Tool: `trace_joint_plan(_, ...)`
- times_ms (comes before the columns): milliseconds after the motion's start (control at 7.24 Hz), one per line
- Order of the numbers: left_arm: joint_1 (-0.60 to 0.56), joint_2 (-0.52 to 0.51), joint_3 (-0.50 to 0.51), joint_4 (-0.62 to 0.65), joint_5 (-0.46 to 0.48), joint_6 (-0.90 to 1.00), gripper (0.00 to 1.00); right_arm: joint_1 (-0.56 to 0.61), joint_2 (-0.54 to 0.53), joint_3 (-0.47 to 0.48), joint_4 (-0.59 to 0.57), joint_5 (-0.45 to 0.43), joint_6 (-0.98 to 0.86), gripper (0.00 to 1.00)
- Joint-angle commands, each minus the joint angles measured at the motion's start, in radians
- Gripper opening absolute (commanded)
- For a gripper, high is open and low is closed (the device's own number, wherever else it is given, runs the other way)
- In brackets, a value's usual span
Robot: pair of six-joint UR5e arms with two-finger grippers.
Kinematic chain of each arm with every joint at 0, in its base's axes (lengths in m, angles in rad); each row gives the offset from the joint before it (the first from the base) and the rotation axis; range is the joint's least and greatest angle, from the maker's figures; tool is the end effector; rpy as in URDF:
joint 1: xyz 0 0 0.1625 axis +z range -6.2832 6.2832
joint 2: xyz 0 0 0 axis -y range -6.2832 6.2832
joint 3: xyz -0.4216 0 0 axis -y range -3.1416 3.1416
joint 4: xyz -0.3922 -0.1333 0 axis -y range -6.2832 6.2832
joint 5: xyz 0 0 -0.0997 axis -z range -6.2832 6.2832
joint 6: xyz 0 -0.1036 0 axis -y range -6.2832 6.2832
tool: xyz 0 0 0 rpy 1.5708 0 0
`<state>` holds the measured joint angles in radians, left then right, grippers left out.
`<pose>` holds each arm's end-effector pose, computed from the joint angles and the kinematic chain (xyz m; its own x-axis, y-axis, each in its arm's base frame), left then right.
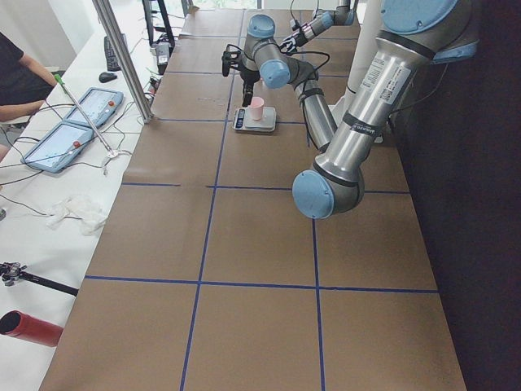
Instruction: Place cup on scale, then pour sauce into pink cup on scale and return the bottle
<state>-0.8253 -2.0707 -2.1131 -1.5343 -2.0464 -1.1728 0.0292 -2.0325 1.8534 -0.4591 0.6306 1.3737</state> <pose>0.2971 -0.4484 0.1590 0.4864 -0.0189 -0.8736 0.2196 0.9703 0.1013 -0.3001 -0.2258 0.5661 0.7143 -0.0946 0.6934 -0.5361 0.5628 0.6291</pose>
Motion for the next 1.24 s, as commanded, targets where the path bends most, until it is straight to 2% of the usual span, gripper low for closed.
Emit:
trace_joint_plan(0, 0.000, 0.000, 0.002, -0.001, 0.002, 0.012, 1.00, 0.113, 0.000, -0.020, 0.064, 0.122, -0.094, 1.00)
trace_joint_plan(138, 0.000, 0.003, 0.004, -0.003, 0.005, 0.019, 1.00, 0.174, 0.015, -0.069, 0.107, 0.177, -0.129, 1.00)
trace_joint_plan(276, -0.009, 0.004, 0.019, 0.000, 0.009, 0.098, 1.00, 0.271, 0.040, -0.109, 0.140, 0.296, -0.175, 1.00)
trace_joint_plan(553, -0.078, 0.062, 0.042, -0.003, 0.005, 0.250, 1.00, 0.424, 0.083, -0.140, 0.158, 0.447, -0.286, 1.00)
trace_joint_plan(829, -0.185, 0.147, 0.080, -0.001, -0.008, 0.474, 1.00, 0.664, 0.150, -0.173, 0.145, 0.732, -0.404, 1.00)
trace_joint_plan(967, -0.265, 0.190, 0.114, 0.000, -0.081, 0.610, 1.00, 0.833, 0.234, -0.210, 0.075, 0.953, -0.447, 1.00)
trace_joint_plan(1106, -0.352, 0.208, 0.170, 0.000, -0.147, 0.751, 1.00, 0.977, 0.317, -0.232, -0.034, 1.130, -0.537, 1.00)
